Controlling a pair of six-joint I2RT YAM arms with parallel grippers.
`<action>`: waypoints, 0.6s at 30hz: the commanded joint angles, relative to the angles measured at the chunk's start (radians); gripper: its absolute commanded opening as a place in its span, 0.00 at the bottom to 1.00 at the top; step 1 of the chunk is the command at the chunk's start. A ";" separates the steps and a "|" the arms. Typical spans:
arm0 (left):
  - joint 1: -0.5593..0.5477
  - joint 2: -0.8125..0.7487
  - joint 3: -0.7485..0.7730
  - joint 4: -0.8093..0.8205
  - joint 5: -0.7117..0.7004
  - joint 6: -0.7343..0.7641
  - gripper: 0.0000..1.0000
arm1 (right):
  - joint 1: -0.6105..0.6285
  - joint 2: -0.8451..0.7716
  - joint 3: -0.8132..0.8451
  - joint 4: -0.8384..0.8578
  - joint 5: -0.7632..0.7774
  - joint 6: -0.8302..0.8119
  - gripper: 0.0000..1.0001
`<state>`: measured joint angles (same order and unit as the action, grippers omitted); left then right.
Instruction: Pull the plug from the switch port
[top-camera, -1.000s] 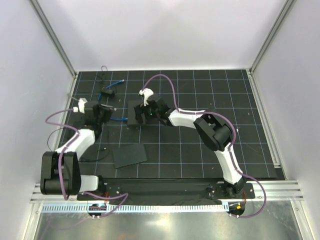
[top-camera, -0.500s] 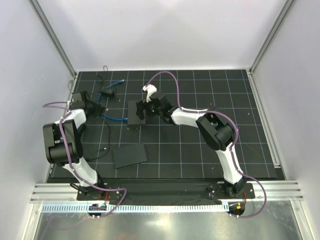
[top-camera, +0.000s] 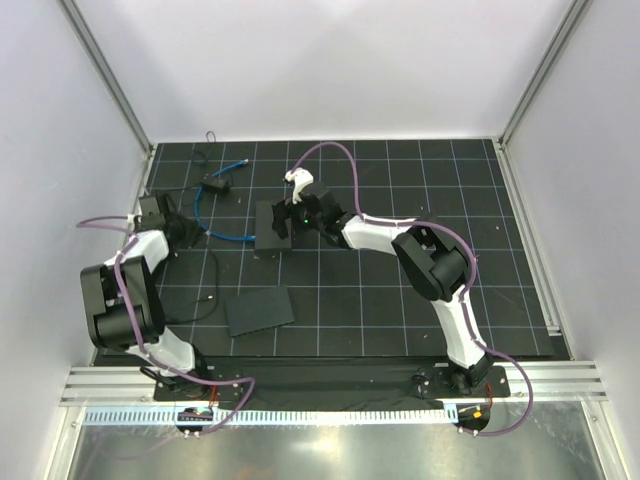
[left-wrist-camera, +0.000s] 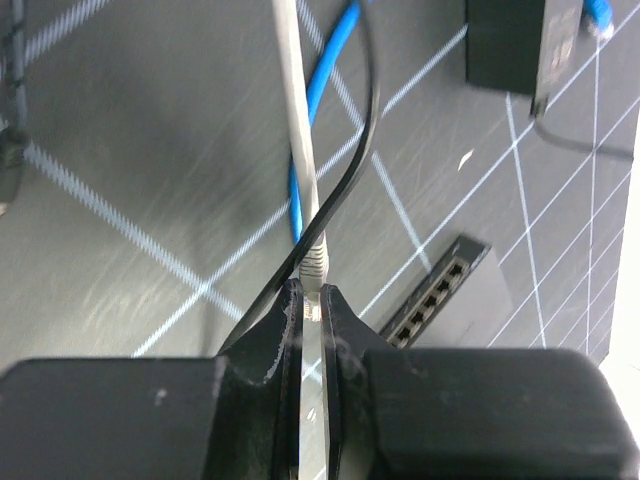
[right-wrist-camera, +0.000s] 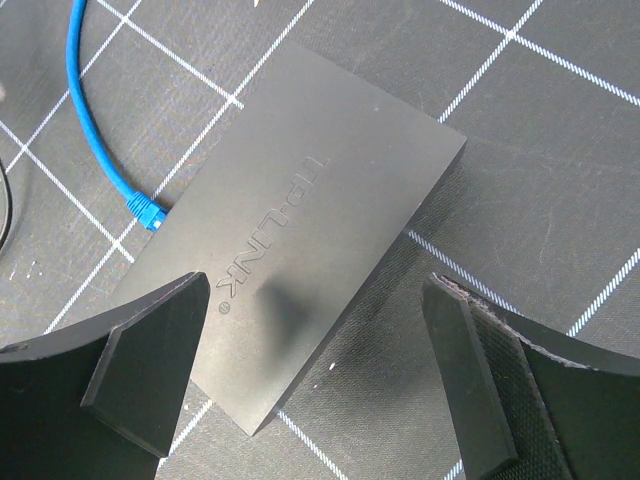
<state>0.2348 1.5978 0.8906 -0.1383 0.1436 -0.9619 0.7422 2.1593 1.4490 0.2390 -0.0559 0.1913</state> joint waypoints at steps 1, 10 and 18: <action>-0.021 -0.100 -0.036 0.042 0.021 0.026 0.00 | 0.000 -0.035 0.045 0.033 -0.005 0.010 0.97; -0.086 -0.323 0.057 -0.079 -0.087 0.117 0.00 | -0.001 -0.032 0.050 0.029 0.002 0.014 0.97; -0.100 -0.440 0.113 -0.138 -0.134 0.141 0.00 | -0.003 -0.042 0.034 0.039 0.016 0.030 0.97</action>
<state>0.1390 1.1900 0.9665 -0.2420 0.0425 -0.8524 0.7422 2.1593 1.4563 0.2382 -0.0547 0.2066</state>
